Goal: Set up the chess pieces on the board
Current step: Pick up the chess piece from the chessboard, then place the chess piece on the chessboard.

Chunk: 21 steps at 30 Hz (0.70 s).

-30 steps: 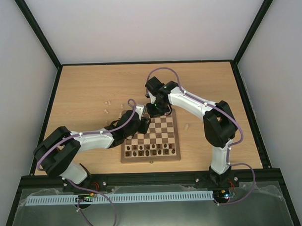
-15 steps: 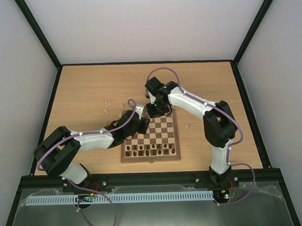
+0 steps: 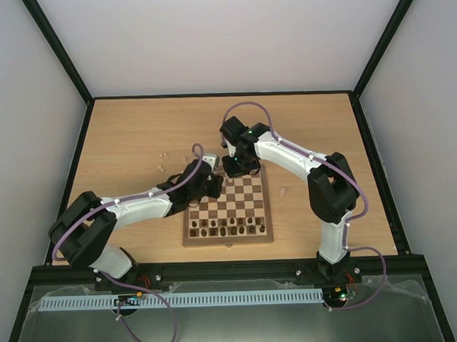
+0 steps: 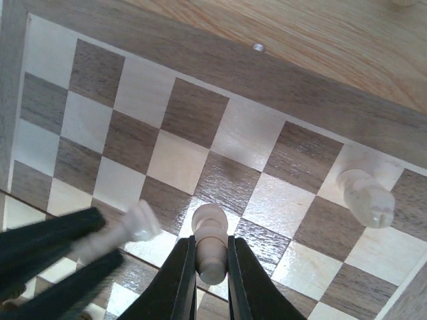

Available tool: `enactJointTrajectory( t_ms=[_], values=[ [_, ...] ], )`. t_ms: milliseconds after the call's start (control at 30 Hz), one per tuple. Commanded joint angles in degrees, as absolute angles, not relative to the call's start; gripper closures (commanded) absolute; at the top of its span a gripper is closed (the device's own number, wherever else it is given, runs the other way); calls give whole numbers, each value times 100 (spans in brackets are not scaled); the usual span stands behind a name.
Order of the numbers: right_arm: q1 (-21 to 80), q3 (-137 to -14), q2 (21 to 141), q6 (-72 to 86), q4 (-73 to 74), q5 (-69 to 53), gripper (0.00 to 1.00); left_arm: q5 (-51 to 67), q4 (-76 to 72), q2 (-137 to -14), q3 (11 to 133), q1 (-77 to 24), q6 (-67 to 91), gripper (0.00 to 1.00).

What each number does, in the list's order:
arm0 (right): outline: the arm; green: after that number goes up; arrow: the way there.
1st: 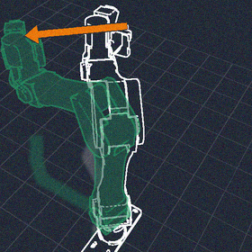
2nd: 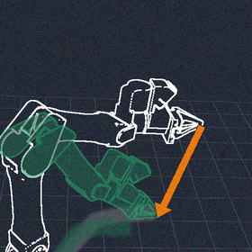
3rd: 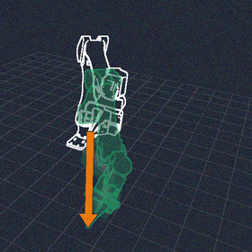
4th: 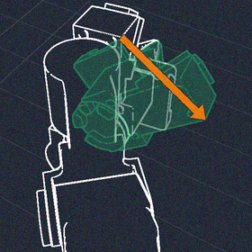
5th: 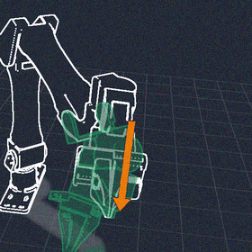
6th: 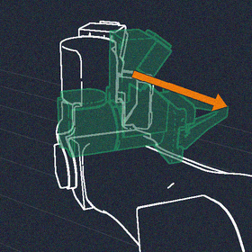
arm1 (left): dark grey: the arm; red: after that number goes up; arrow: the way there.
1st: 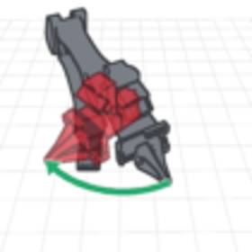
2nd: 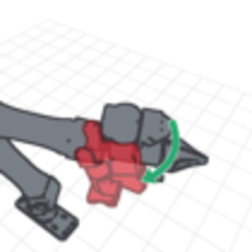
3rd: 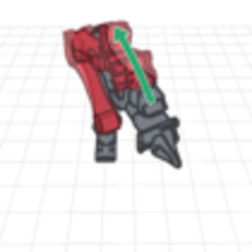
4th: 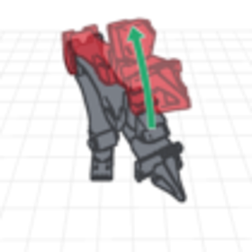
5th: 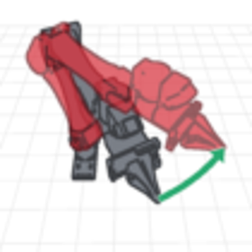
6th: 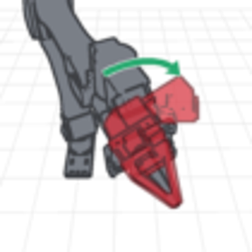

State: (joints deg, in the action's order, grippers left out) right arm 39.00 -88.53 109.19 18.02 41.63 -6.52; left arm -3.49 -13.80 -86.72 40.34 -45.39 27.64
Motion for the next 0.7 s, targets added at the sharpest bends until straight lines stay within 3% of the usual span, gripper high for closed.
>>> enactJointTrajectory(
  t_ms=[0,267,667],
  values=[
    [3878,-8890,10957,1857,4366,-104,98,-383,-230,-8397,4634,-4238,2791,88],
    [3859,-9043,11217,2013,4379,727,98,-198,1271,-8656,5586,-3471,2785,86],
    [3779,-9353,11551,2030,4215,804,97,-140,1772,-8936,5878,-3208,2681,85]
  ],
)
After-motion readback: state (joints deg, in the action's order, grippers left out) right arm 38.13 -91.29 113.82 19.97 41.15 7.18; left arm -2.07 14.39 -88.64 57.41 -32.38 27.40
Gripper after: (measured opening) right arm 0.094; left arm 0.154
